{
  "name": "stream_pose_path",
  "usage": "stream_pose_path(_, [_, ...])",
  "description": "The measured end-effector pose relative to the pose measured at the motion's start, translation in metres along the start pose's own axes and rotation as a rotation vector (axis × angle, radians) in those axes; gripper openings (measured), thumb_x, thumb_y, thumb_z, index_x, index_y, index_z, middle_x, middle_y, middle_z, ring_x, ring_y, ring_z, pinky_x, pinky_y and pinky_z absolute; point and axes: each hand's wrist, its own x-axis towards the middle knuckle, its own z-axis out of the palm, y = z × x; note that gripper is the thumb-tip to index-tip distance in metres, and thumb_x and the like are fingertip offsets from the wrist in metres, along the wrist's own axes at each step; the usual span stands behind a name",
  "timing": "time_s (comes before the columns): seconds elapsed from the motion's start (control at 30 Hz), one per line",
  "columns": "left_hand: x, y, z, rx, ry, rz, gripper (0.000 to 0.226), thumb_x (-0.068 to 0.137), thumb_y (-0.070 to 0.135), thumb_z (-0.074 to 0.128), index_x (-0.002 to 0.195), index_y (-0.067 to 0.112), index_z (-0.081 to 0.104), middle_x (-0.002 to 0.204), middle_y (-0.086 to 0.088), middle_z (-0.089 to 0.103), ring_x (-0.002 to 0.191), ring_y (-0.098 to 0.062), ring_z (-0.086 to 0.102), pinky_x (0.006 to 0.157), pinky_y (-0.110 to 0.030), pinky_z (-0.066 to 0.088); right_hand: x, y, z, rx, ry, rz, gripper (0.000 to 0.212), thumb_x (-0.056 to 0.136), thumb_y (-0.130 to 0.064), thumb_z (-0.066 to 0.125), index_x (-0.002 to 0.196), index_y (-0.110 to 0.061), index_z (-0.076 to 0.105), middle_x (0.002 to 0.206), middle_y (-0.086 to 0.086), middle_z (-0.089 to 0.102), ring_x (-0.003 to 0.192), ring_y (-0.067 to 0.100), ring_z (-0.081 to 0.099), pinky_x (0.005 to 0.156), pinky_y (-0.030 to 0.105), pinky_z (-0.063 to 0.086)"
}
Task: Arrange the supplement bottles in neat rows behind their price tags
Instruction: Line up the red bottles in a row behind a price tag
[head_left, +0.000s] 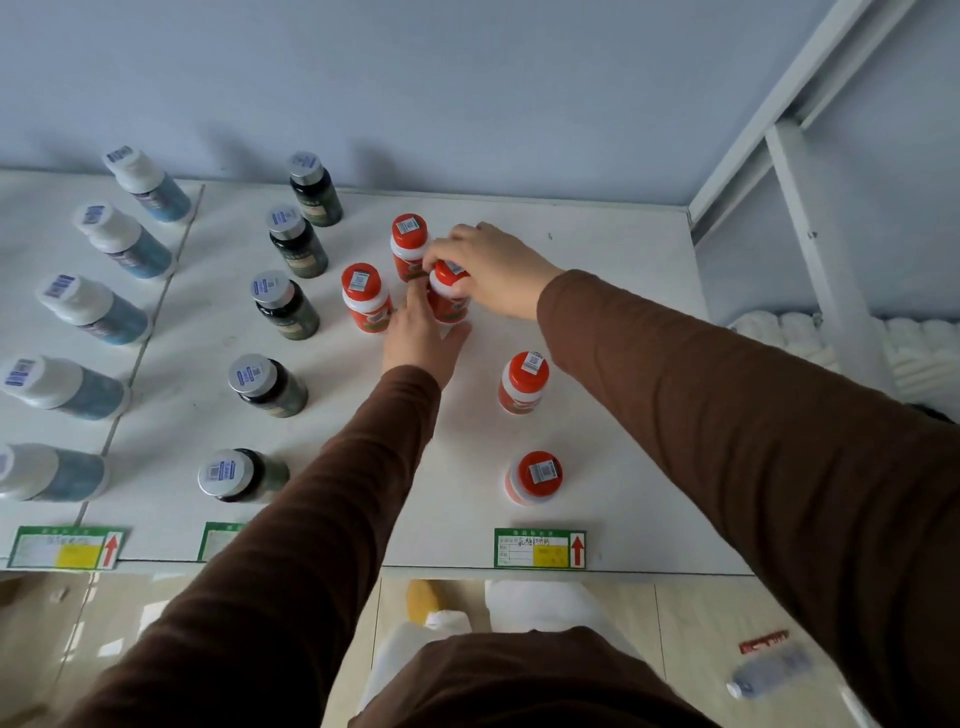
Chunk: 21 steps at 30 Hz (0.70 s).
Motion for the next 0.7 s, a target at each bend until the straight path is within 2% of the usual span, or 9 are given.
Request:
stream_pose_path(0.17, [0.002,0.008,-0.017,-0.130,0.081,0.185,0.054,0.084,0.034,0.071,0.129,0.024,0.043,0.126,0.001,0.060,0.111,-0.016,0.060,0.095,-0.026,0.044,-0.017,0.020,-0.027,0.407,0.101,0.083,0.034,0.095,-0.020,0.061,0.129,-0.022,0.059,0.131,0.002,0.060,0.119,0.021,0.056,0.097,0.030,0.048])
stream_pose_path(0.27, [0.001,0.021,-0.035,-0.376,-0.053,0.189,0.045,0.084,0.037,0.070,0.122,0.028,0.047,0.118,0.005,0.062,0.101,-0.010,0.063,0.089,-0.028,0.053,-0.028,0.024,-0.045,0.558,0.142,0.130,0.033,0.095,-0.029,0.063,0.126,-0.018,0.061,0.124,0.004,0.063,0.113,0.020,0.060,0.093,0.031,0.054])
stream_pose_path(0.33, [0.001,0.028,-0.047,-0.656,-0.257,0.131,0.038,0.086,0.037,0.067,0.118,0.022,0.053,0.115,-0.004,0.066,0.103,-0.019,0.066,0.091,-0.037,0.055,-0.034,0.025,-0.054,0.636,0.181,0.185,0.036,0.093,-0.041,0.064,0.120,-0.017,0.065,0.112,0.005,0.067,0.101,0.020,0.066,0.086,0.034,0.060])
stream_pose_path(0.4, [-0.001,0.032,-0.055,-0.938,-0.458,0.018,0.034,0.090,0.034,0.062,0.119,0.018,0.059,0.116,-0.007,0.067,0.108,-0.023,0.065,0.092,-0.036,0.053,-0.039,0.026,-0.060,0.671,0.216,0.237,0.042,0.090,-0.052,0.063,0.110,-0.016,0.069,0.101,0.004,0.069,0.092,0.022,0.068,0.079,0.036,0.061])
stream_pose_path(0.5, [-0.004,0.037,-0.058,-1.245,-0.646,-0.198,0.048,0.095,0.036,0.053,0.133,0.007,0.050,0.114,-0.019,0.064,0.100,-0.026,0.065,0.088,-0.035,0.053,-0.043,0.025,-0.065,0.648,0.232,0.282,0.051,0.087,-0.061,0.061,0.100,-0.013,0.068,0.089,-0.001,0.068,0.077,0.018,0.064,0.073,0.035,0.058])
stream_pose_path(0.6, [-0.005,0.039,-0.058,-1.363,-0.760,-0.348,0.056,0.100,0.041,0.041,0.142,0.004,0.039,0.105,-0.019,0.063,0.091,-0.024,0.062,0.089,-0.034,0.052,-0.046,0.023,-0.063,0.687,0.229,0.305,0.053,0.087,-0.062,0.060,0.098,-0.010,0.066,0.080,-0.005,0.063,0.069,0.010,0.056,0.063,0.027,0.050])
stream_pose_path(0.7, [-0.005,0.039,-0.057,-1.377,-0.819,-0.391,0.056,0.101,0.042,0.039,0.142,0.004,0.038,0.105,-0.018,0.063,0.092,-0.023,0.061,0.090,-0.034,0.051,-0.049,0.024,-0.061,0.685,0.204,0.318,0.055,0.089,-0.063,0.058,0.097,-0.008,0.065,0.076,-0.006,0.060,0.067,0.009,0.053,0.062,0.025,0.044])
